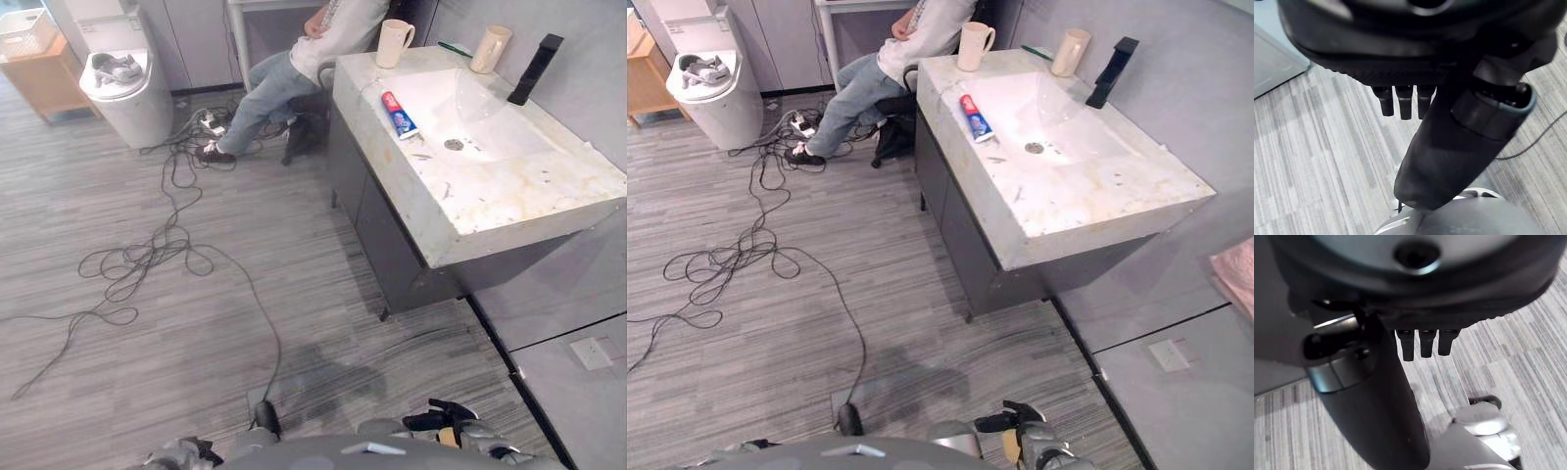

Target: Organize the bathroom.

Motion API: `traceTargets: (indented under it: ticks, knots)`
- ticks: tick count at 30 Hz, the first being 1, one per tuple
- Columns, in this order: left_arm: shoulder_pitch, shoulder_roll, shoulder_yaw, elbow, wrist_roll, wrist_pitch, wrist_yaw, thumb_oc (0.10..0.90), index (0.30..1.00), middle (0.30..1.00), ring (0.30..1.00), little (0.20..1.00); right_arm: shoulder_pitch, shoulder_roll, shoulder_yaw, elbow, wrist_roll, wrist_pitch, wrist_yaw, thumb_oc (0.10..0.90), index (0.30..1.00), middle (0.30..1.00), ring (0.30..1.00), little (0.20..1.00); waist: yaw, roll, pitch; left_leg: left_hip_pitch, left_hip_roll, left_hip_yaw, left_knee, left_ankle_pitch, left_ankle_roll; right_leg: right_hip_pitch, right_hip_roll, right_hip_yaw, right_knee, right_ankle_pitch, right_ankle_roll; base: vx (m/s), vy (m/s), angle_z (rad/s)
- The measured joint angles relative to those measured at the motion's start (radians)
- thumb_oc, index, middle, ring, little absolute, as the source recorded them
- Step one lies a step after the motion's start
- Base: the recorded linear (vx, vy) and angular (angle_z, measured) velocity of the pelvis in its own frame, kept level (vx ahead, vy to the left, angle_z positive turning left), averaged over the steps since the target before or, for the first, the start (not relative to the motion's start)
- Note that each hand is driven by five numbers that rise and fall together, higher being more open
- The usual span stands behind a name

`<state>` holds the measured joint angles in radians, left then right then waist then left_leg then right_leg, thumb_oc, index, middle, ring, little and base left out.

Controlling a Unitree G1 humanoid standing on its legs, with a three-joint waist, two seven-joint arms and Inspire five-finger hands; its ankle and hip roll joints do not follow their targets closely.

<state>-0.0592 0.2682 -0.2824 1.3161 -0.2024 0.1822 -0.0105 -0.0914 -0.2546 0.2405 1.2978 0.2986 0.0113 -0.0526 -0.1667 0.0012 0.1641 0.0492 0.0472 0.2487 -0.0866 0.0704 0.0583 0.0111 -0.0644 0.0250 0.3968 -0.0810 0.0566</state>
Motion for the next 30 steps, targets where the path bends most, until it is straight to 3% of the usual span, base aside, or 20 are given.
traceTargets:
  ticks: [1,2,4,5,6,9,10,12,13,16,21,22,23,24,26,27,28,29,30]
  knots:
    - [-0.007,0.0,-0.012,0.0,-0.005,0.0,-0.006,0.8,0.9,0.9,0.9,0.9,0.0,0.0,0.001,-0.003,0.001,0.0,0.003,0.8,0.9,0.9,0.9,0.9,0.001,0.006,0.003,0.007,-0.015,0.006,0.001,-0.008,0.011,-0.062,-0.017,-0.009,0.125,0.022,0.014,0.24,0.41,-0.1]
    - [-0.014,0.0,-0.033,-0.005,-0.027,-0.002,-0.012,0.8,0.9,0.9,0.9,0.9,-0.005,-0.011,-0.005,-0.012,0.002,-0.006,0.004,0.8,0.9,0.9,0.9,0.9,-0.002,0.007,0.008,0.023,-0.041,0.014,-0.001,-0.016,0.044,-0.167,-0.048,-0.007,0.323,0.076,0.045,0.18,0.218,-0.1]
    - [-0.018,-0.007,-0.044,-0.014,-0.036,-0.004,-0.019,0.8,0.9,0.9,0.9,0.9,0.0,-0.038,-0.001,-0.026,-0.019,-0.009,0.013,0.8,0.9,0.9,0.9,0.9,-0.016,0.025,0.013,0.054,-0.07,0.027,-0.004,-0.042,0.06,-0.246,-0.082,0.008,0.469,0.07,0.036,0.18,0.15,-0.01]
    - [-0.018,-0.011,-0.042,-0.021,-0.036,-0.007,-0.024,0.8,0.9,0.9,0.9,0.9,0.003,-0.044,-0.001,-0.026,-0.018,-0.006,0.021,0.8,0.9,0.9,0.9,0.9,-0.018,0.039,0.012,0.062,-0.072,0.032,-0.003,-0.041,0.053,-0.245,-0.087,0.008,0.48,0.07,0.036,0.25,0.11,-0.08]
    - [-0.022,-0.012,-0.033,-0.03,-0.037,-0.01,-0.026,0.8,0.9,0.9,0.9,0.9,0.005,-0.057,-0.003,-0.034,-0.021,-0.006,0.027,0.8,0.9,0.9,0.9,0.9,-0.024,0.057,0.007,0.062,-0.075,0.043,0.0,-0.062,0.048,-0.243,-0.068,0.024,0.444,0.065,0.044,0.22,0.073,-0.16]
    - [-0.058,-0.011,-0.02,-0.03,-0.036,-0.009,-0.025,0.8,0.9,0.9,0.9,0.9,0.006,-0.063,0.001,-0.036,-0.059,-0.005,0.042,0.8,0.9,0.9,0.9,0.9,-0.03,0.067,0.008,0.046,-0.067,0.059,0.002,-0.061,0.044,-0.178,-0.054,0.035,0.273,0.02,0.069,0.26,0.091,-0.32]
    - [-0.095,0.003,-0.017,-0.03,-0.036,-0.01,-0.021,0.8,0.9,0.9,0.9,0.9,0.013,-0.05,0.008,-0.037,-0.059,-0.001,0.049,0.8,0.9,0.9,0.9,0.9,-0.03,0.043,0.022,0.042,-0.069,0.064,0.002,-0.062,0.042,-0.138,-0.055,0.035,0.181,-0.01,0.08,0.32,0.119,-0.29]
    - [-0.136,0.01,-0.015,-0.03,-0.038,-0.028,-0.013,0.8,0.9,0.9,0.9,0.9,0.033,-0.021,0.009,-0.048,-0.059,0.003,0.061,0.8,0.9,0.9,0.9,0.9,-0.029,0.007,0.037,0.027,-0.07,0.092,0.002,-0.067,0.038,-0.135,-0.059,0.033,0.117,-0.015,0.083,0.37,0.128,-0.49]
    - [-0.151,0.011,-0.013,-0.03,-0.04,-0.031,-0.009,0.8,0.9,0.9,0.9,0.9,0.028,-0.017,0.008,-0.06,-0.06,0.003,0.065,0.8,0.9,0.9,0.9,0.9,-0.028,-0.012,0.043,0.028,-0.069,0.099,0.002,-0.069,0.036,-0.147,-0.063,0.023,0.124,-0.019,0.089,0.49,0.115,-0.78]
    - [-0.182,-0.004,-0.012,-0.029,-0.041,-0.034,-0.003,0.8,0.9,0.9,0.9,0.9,0.046,-0.018,0.008,-0.069,-0.082,0.013,0.08,0.8,0.9,0.9,0.9,0.9,-0.038,-0.018,0.048,0.03,-0.062,0.113,0.002,-0.077,0.035,-0.177,-0.07,-0.012,0.142,-0.018,0.098,0.43,0.045,-0.41]
    - [-0.209,-0.018,0.01,-0.052,-0.026,-0.047,-0.027,0.8,0.9,0.9,0.9,0.9,0.085,-0.002,0.007,-0.045,-0.076,0.049,0.085,0.8,0.9,0.9,0.9,0.9,-0.073,-0.027,0.039,0.029,-0.074,0.044,0.019,-0.083,0.023,-0.123,-0.054,0.035,0.142,-0.08,0.061,0.42,-0.021,0.38]
    - [-0.191,-0.014,0.003,-0.051,-0.013,-0.048,-0.026,0.8,0.9,0.9,0.9,0.9,0.072,0.012,0.006,-0.034,-0.053,0.053,0.077,0.8,0.9,0.9,0.9,0.9,-0.073,-0.017,0.042,0.026,-0.044,0.05,0.059,-0.088,-0.133,-0.102,-0.021,0.032,0.127,-0.089,0.034,0.25,-0.069,0.1]
    - [-0.166,-0.011,0.002,-0.053,-0.013,-0.047,-0.024,0.8,0.9,0.9,0.9,0.9,0.064,0.034,0.006,-0.023,-0.049,0.054,0.077,0.8,0.9,0.9,0.9,0.9,-0.07,-0.029,0.029,-0.01,-0.036,0.023,0.139,-0.07,-0.188,-0.079,-0.014,0.026,0.085,-0.085,-0.005,0.2,-0.057,-0.13]
    - [-0.147,0.01,0.007,-0.048,-0.013,-0.041,-0.02,0.8,0.9,0.9,0.9,0.9,0.058,0.054,0.023,-0.002,-0.062,0.068,0.071,0.8,0.9,0.9,0.9,0.9,-0.05,-0.063,0.012,-0.094,-0.026,-0.04,0.311,-0.058,-0.209,-0.076,-0.017,0.014,0.086,-0.095,-0.023,0.11,-0.029,-0.28]
    - [-0.119,0.036,0.032,-0.049,-0.03,-0.03,-0.013,0.8,0.9,0.9,0.9,0.9,0.078,0.055,0.025,0.0,-0.056,0.069,0.073,0.8,0.9,0.9,0.9,0.9,-0.027,-0.112,-0.021,-0.191,-0.024,-0.065,0.478,-0.014,-0.239,-0.05,-0.034,0.029,-0.007,-0.059,-0.025,0.1,0.045,-0.4]
    - [-0.123,0.056,0.06,-0.051,-0.041,-0.031,-0.011,0.8,0.9,0.9,0.9,0.9,0.071,0.053,0.025,0.003,-0.055,0.069,0.074,0.8,0.9,0.9,0.9,0.9,-0.015,-0.14,-0.019,-0.233,-0.021,-0.073,0.584,-0.01,-0.237,-0.038,-0.058,0.06,-0.04,0.022,-0.04,0.15,0.226,-0.97]
    - [-0.113,0.075,0.066,-0.068,-0.067,-0.041,-0.002,0.8,0.9,0.9,0.9,0.9,0.056,0.042,0.025,0.001,-0.053,0.066,0.073,0.8,0.9,0.9,0.9,0.9,0.008,-0.159,-0.02,-0.265,-0.018,-0.059,0.648,-0.036,-0.174,-0.02,-0.071,0.112,-0.075,0.009,0.014,0.1,0.214,-1.31]
    - [-0.104,0.073,0.053,-0.07,-0.067,-0.045,0.021,0.8,0.9,0.9,0.9,0.9,0.044,0.028,0.027,0.0,-0.056,0.049,0.075,0.8,0.9,0.9,0.9,0.9,0.009,-0.147,-0.034,-0.267,-0.015,-0.08,0.588,-0.111,-0.118,-0.019,-0.064,0.117,-0.127,-0.025,0.032,0.13,0.295,-2.01]
    - [-0.094,0.043,0.044,-0.067,-0.073,-0.051,0.041,0.8,0.9,0.9,0.9,0.9,-0.006,-0.001,0.033,0.002,-0.058,0.02,0.075,0.8,0.9,0.9,0.9,0.9,0.013,-0.091,-0.042,-0.232,-0.028,-0.142,0.419,-0.154,-0.045,-0.013,-0.035,0.176,-0.205,-0.033,0.022,0.06,0.201,-2.24]
